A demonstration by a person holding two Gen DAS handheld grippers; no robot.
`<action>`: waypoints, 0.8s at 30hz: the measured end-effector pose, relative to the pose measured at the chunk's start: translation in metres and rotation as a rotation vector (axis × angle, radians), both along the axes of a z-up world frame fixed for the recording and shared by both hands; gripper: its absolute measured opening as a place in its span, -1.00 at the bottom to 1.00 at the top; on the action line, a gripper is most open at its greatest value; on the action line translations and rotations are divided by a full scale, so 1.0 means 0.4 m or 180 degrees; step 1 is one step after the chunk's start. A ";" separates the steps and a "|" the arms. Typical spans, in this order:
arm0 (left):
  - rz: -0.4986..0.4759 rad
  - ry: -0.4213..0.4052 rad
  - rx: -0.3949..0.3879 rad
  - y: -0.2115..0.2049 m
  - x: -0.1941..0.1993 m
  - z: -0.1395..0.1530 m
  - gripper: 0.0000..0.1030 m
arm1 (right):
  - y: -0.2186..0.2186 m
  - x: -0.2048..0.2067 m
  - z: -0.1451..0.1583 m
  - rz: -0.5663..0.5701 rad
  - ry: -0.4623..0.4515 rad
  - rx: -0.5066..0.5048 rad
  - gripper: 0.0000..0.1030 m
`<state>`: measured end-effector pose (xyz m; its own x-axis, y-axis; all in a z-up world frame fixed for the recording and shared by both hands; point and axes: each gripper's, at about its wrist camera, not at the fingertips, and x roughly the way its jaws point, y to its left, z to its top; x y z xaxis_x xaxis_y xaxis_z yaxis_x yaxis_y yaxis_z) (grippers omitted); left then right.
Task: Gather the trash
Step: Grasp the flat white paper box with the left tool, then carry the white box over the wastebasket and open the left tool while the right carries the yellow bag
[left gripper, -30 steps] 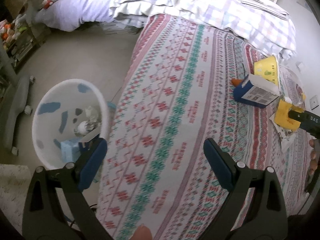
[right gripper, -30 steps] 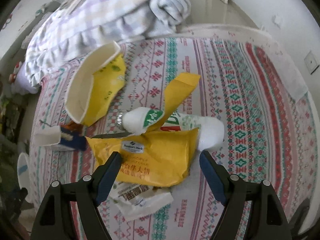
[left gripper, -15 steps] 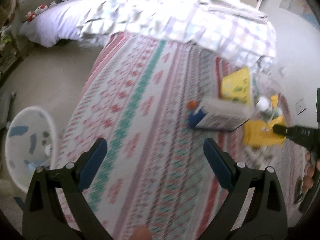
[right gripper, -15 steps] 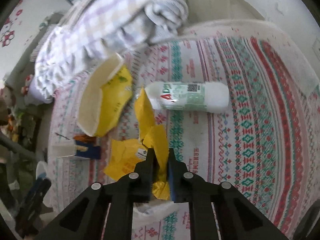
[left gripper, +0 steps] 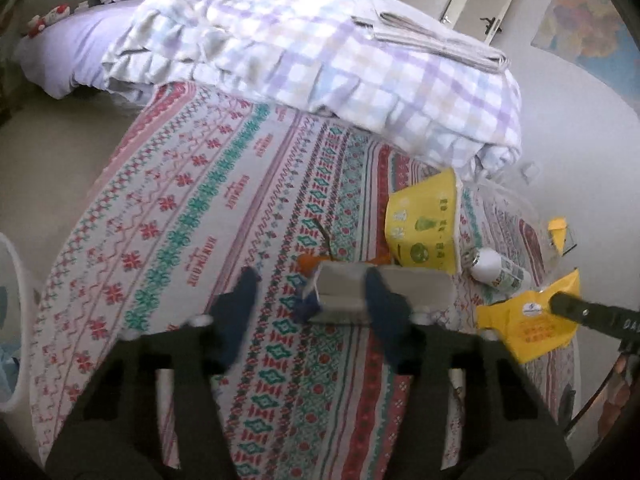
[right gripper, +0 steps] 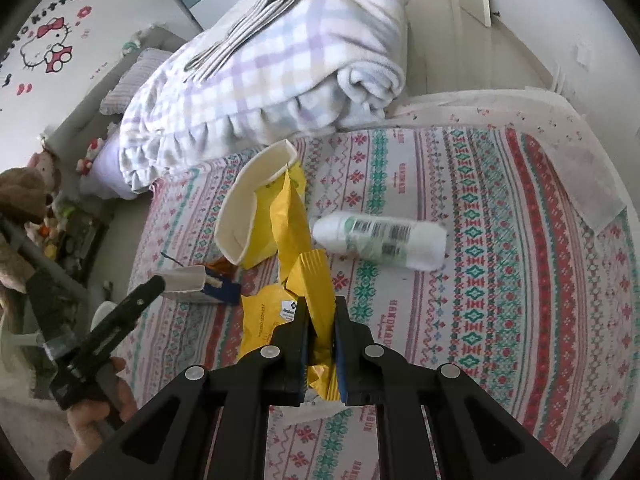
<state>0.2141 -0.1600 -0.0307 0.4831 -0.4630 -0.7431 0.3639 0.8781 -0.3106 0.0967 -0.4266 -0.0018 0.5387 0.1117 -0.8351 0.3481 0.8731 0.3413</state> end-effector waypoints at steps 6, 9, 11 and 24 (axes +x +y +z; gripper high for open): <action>0.0042 -0.0052 -0.0019 -0.002 -0.013 0.016 -0.72 | -0.015 0.007 -0.002 -0.0073 -0.0004 0.0020 -0.78; 0.0055 -0.0077 0.0070 0.002 -0.023 0.021 -0.78 | -0.021 0.002 0.003 -0.0109 -0.0028 0.0035 -0.79; 0.0080 -0.0072 0.0074 0.010 -0.023 0.027 -0.80 | -0.022 -0.001 0.010 -0.0118 -0.0058 0.0033 -0.79; 0.0183 -0.0217 0.0188 0.105 -0.067 0.079 -0.81 | 0.036 -0.010 0.058 -0.0046 -0.0229 0.0019 -0.79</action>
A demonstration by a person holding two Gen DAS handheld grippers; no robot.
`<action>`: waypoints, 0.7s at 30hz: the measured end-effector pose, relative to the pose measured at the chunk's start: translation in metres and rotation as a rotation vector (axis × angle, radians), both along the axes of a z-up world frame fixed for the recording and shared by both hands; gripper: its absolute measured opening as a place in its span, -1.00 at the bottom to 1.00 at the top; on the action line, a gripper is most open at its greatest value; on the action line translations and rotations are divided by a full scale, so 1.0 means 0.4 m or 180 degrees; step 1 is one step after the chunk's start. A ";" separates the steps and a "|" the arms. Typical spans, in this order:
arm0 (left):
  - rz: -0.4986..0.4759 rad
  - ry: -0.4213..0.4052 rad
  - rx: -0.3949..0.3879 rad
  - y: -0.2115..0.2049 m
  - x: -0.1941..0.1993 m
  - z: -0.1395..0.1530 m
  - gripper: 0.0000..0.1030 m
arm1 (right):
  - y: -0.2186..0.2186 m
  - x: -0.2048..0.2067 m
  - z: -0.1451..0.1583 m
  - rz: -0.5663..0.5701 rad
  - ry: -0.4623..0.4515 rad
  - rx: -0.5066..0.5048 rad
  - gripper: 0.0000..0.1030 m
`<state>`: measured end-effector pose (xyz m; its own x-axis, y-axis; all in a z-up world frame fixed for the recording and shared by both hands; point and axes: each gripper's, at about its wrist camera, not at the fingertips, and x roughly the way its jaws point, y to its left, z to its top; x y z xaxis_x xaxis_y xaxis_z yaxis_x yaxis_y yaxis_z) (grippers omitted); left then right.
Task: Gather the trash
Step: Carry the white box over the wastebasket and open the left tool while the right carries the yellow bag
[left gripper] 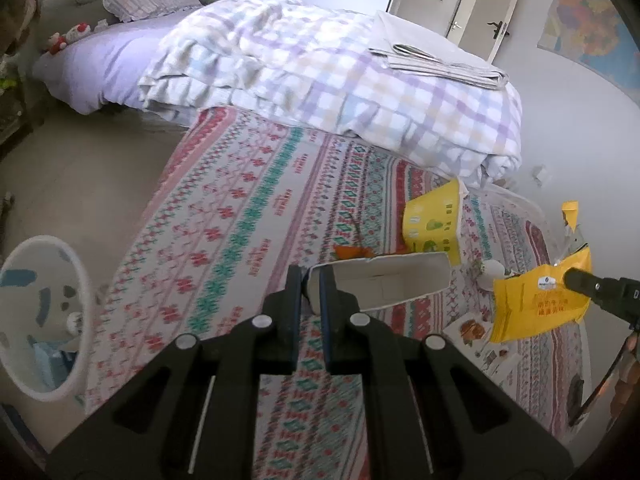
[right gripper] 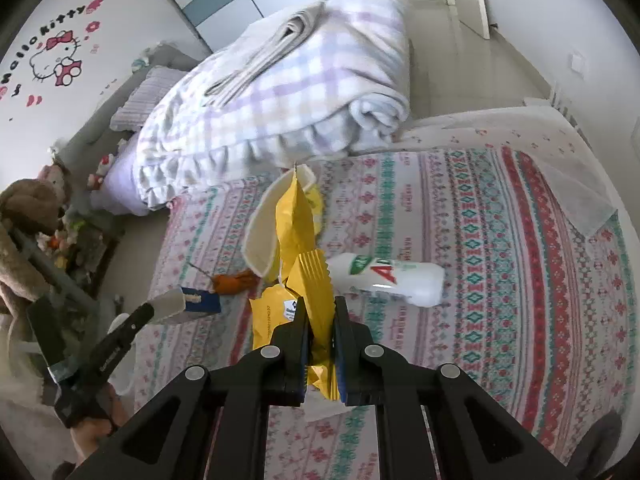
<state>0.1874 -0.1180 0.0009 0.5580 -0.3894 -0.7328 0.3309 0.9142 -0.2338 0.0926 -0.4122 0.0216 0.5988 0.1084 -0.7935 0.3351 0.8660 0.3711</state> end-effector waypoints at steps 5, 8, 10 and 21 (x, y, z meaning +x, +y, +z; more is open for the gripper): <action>0.0079 -0.0026 0.0047 0.054 -0.012 0.013 -0.81 | 0.051 0.015 0.011 0.0096 -0.0051 0.0007 -0.79; 0.0144 -0.0037 0.0079 0.096 -0.017 0.018 -0.81 | 0.094 0.027 0.015 0.0174 -0.0066 -0.0016 -0.79; 0.0192 -0.0036 0.0096 0.125 -0.016 0.022 -0.81 | 0.126 0.036 0.017 0.0235 -0.0075 -0.0046 -0.79; 0.0525 -0.0007 0.0202 0.302 -0.016 0.029 -0.81 | 0.285 0.106 0.011 0.0542 -0.0101 -0.0051 -0.79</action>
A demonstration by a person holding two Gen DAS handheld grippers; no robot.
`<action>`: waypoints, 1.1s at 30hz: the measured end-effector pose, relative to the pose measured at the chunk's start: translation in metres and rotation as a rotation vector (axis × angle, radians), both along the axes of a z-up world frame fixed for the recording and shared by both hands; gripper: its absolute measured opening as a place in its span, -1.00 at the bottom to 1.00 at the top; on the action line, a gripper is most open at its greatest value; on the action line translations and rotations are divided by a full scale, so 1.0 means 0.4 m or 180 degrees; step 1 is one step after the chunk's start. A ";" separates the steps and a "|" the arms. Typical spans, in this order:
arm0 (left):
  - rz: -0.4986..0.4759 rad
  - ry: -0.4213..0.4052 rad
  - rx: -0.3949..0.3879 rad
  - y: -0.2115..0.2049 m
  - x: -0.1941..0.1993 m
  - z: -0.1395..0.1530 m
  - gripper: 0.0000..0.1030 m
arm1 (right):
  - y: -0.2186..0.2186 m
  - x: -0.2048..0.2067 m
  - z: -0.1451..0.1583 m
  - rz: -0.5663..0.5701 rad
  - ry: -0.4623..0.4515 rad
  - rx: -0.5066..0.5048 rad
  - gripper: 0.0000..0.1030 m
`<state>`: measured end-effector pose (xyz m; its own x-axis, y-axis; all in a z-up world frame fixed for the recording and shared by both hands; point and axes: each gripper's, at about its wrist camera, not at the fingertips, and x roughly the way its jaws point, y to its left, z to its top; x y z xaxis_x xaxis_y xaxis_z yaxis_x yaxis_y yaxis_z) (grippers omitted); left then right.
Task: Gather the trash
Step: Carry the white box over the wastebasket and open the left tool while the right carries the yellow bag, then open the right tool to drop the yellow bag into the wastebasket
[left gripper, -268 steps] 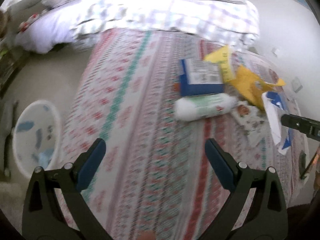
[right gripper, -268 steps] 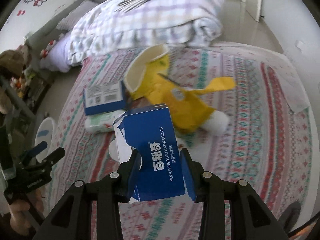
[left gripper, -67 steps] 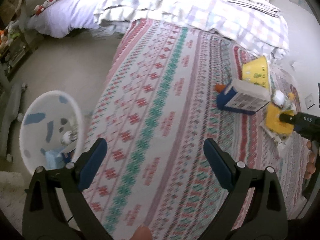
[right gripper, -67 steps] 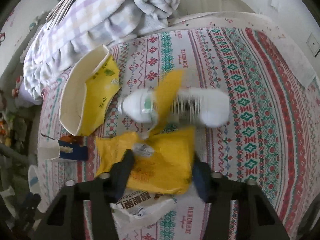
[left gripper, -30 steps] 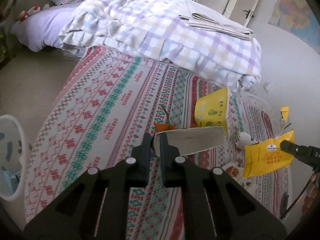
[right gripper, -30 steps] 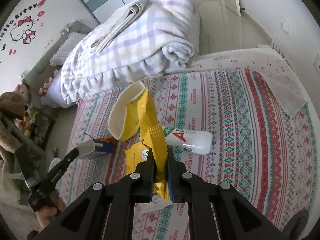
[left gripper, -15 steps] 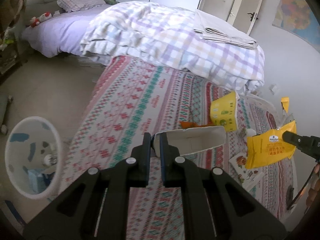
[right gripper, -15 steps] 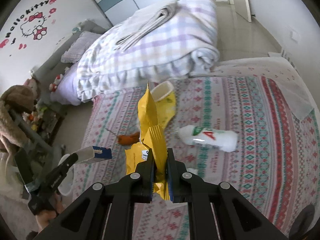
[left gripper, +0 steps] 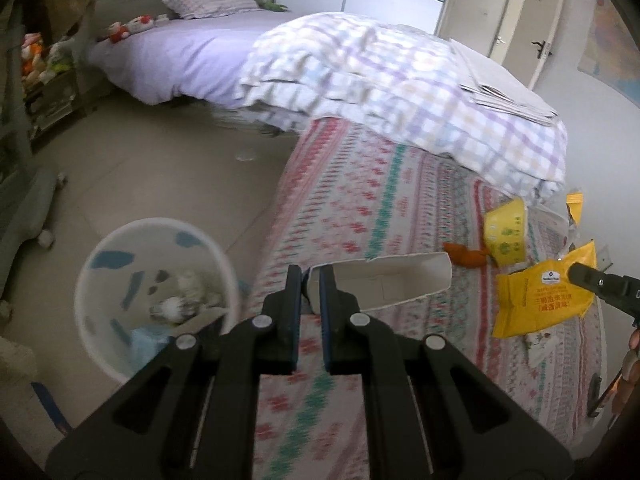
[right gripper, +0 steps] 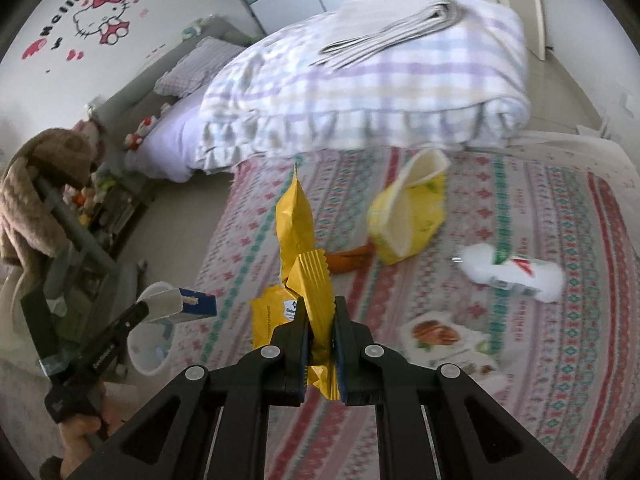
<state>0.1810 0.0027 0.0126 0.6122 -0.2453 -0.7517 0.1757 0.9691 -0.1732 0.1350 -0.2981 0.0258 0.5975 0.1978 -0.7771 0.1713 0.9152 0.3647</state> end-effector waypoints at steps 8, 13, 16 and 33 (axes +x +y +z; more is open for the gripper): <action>0.0284 0.0028 0.0024 0.135 -0.001 -0.008 -0.81 | 0.117 0.042 -0.008 0.0220 -0.0033 0.0037 -0.79; 0.0471 0.0046 0.0058 0.210 -0.004 -0.019 -0.81 | 0.182 0.064 -0.014 0.0336 -0.0070 0.0071 -0.79; 0.0600 0.0044 0.0057 0.255 -0.007 -0.023 -0.81 | 0.223 0.080 -0.017 0.0401 -0.0096 0.0097 -0.78; 0.0963 0.0217 0.0104 0.388 -0.032 -0.050 0.63 | 0.420 0.123 -0.068 0.0687 -0.0082 0.0204 -0.78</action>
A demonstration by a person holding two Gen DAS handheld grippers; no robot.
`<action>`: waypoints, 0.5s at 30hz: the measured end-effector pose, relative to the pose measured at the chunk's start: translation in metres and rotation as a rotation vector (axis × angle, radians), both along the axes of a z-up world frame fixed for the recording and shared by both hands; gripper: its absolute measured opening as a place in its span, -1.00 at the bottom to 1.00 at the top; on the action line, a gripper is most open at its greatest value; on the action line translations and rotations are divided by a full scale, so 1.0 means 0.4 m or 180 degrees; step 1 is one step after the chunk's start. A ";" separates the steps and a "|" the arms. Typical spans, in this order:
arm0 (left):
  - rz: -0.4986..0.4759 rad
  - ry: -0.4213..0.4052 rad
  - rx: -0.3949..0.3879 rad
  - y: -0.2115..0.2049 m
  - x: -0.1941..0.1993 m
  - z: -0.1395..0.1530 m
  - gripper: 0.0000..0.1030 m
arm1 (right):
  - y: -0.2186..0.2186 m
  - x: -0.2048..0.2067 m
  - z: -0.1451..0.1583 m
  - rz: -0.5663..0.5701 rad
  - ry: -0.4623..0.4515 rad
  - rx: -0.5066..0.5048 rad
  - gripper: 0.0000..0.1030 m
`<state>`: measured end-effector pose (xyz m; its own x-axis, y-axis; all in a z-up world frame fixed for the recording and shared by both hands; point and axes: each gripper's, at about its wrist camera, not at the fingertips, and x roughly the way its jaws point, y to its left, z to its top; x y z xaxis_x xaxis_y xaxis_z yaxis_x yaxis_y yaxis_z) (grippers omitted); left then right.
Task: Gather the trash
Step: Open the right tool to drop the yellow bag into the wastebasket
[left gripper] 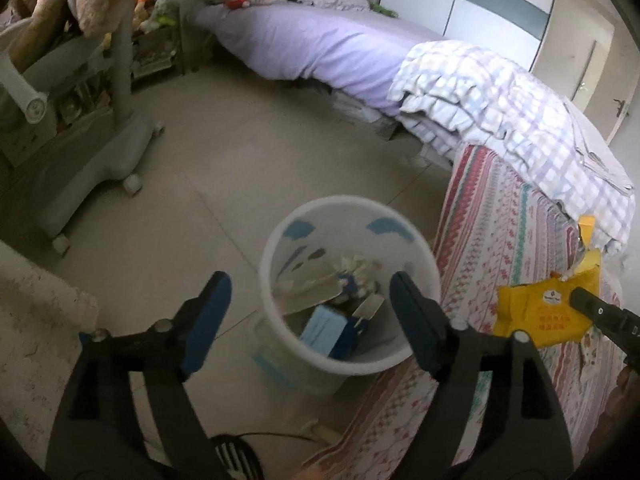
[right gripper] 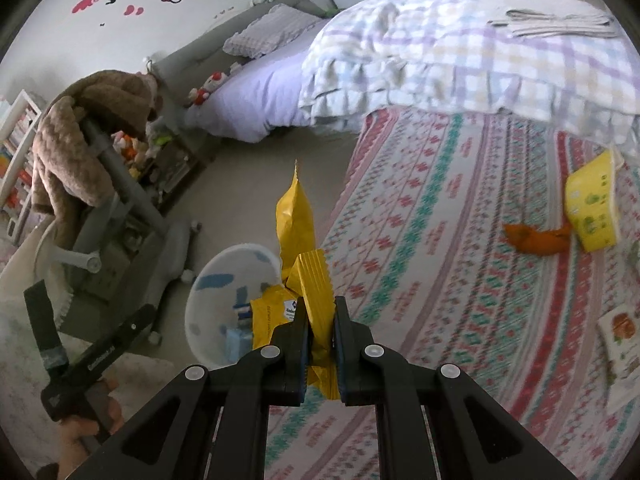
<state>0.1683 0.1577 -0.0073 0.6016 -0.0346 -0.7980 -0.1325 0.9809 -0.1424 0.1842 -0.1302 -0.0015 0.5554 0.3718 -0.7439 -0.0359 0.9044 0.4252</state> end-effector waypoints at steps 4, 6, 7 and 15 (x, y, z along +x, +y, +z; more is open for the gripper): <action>0.0089 0.0122 0.0065 0.031 -0.015 -0.013 0.82 | 0.047 0.024 -0.019 0.0033 0.0030 -0.0083 -0.78; 0.0087 0.0122 0.0112 0.043 -0.024 -0.015 0.94 | 0.066 0.034 -0.025 0.0031 0.0017 -0.0108 -0.78; 0.0068 0.0112 0.0132 0.044 -0.029 -0.014 0.94 | 0.077 0.040 -0.028 0.0023 0.0009 -0.0086 -0.78; 0.0058 0.0093 0.0097 0.073 -0.049 -0.007 0.95 | 0.164 0.087 -0.047 0.0064 -0.0047 -0.0064 -0.77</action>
<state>0.1488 0.1868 -0.0102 0.5783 0.0007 -0.8158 -0.1540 0.9821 -0.1083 0.2190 -0.0648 -0.0202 0.5590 0.3681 -0.7430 -0.0604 0.9118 0.4062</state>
